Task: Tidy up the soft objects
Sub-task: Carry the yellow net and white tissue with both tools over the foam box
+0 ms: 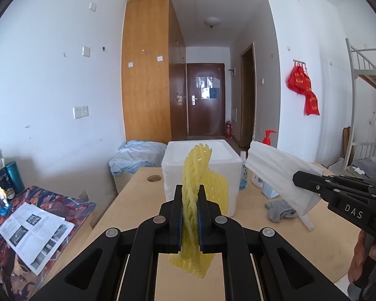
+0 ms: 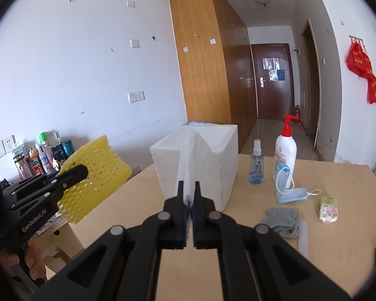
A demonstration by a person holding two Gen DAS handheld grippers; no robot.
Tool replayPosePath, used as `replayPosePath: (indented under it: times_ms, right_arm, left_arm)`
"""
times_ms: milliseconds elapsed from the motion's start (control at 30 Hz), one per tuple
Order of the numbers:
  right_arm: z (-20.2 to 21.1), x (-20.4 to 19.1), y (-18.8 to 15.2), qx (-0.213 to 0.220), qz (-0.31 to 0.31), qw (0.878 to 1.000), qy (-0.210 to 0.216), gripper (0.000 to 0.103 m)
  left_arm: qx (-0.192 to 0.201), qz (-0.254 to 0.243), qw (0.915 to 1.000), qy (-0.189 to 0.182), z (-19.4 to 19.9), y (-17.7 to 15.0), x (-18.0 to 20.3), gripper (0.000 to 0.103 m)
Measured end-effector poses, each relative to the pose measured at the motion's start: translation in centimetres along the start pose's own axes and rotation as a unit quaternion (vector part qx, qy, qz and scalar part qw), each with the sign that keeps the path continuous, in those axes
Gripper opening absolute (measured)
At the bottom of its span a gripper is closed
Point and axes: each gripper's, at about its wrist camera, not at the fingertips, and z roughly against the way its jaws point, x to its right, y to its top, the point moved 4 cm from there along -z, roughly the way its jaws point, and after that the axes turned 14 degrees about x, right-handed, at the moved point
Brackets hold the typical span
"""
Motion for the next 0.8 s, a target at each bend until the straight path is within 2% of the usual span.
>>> replayPosePath:
  times_ms: [367,800]
  right_arm:
    - [-2.2,1.1,1.4,-0.009,0.008,1.0,-0.011,0.005]
    - [-7.2,1.8,3.2,-0.023,0.018,0.999,-0.016,0.005]
  left_arm:
    - [-0.004,0.009,0.9998,-0.016,-3.7,0.9,-0.6,0.009]
    - [-0.019,0.011,0.9993,-0.03,-9.5,2.0,-1.3,0.009]
